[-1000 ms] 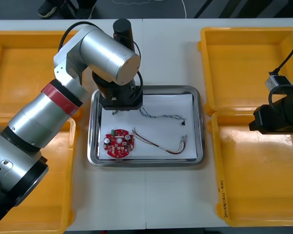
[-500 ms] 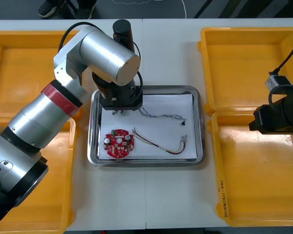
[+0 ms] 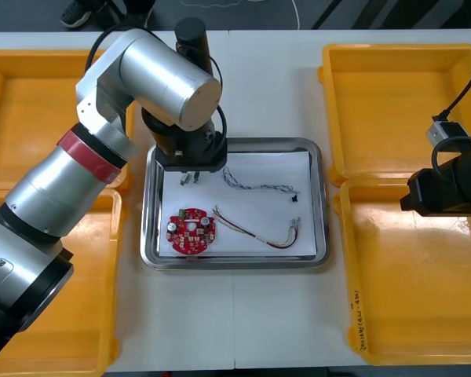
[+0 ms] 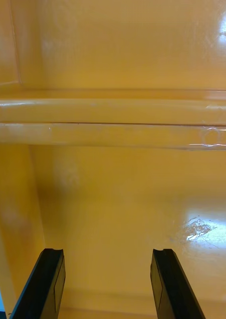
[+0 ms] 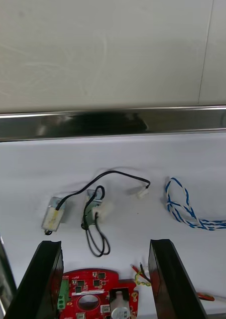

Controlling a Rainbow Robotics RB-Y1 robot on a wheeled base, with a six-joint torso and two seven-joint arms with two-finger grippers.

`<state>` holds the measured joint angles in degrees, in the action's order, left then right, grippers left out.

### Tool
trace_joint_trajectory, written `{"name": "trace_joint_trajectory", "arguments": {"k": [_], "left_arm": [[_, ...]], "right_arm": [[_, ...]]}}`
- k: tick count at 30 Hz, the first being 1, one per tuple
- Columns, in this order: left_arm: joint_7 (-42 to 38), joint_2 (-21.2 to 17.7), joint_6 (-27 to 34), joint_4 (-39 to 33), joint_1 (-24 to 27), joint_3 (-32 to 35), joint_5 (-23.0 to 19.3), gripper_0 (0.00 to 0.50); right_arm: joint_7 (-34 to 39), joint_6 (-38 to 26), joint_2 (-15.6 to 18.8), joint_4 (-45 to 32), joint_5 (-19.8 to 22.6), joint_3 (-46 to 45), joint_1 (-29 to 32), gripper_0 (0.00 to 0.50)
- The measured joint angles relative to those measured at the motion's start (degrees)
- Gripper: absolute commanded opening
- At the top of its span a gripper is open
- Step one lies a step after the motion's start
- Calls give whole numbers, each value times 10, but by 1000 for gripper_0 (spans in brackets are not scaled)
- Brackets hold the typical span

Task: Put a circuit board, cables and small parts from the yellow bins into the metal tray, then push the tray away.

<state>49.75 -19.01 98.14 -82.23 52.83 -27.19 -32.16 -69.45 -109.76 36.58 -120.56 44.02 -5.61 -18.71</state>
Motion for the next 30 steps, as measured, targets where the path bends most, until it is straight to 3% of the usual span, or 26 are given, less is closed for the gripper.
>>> {"name": "trace_joint_trajectory", "arguments": {"k": [11,19,30], "left_arm": [[0,-61,73,-80,-2,45,-22,500],[0,-115,109,-111,-3,96,-71,500],[0,-200,113,-113,-3,136,-134,500]], "right_arm": [[0,0,0,0,0,0,0,500],[0,0,0,0,0,0,0,500],[0,0,0,0,0,-2,0,500]]}}
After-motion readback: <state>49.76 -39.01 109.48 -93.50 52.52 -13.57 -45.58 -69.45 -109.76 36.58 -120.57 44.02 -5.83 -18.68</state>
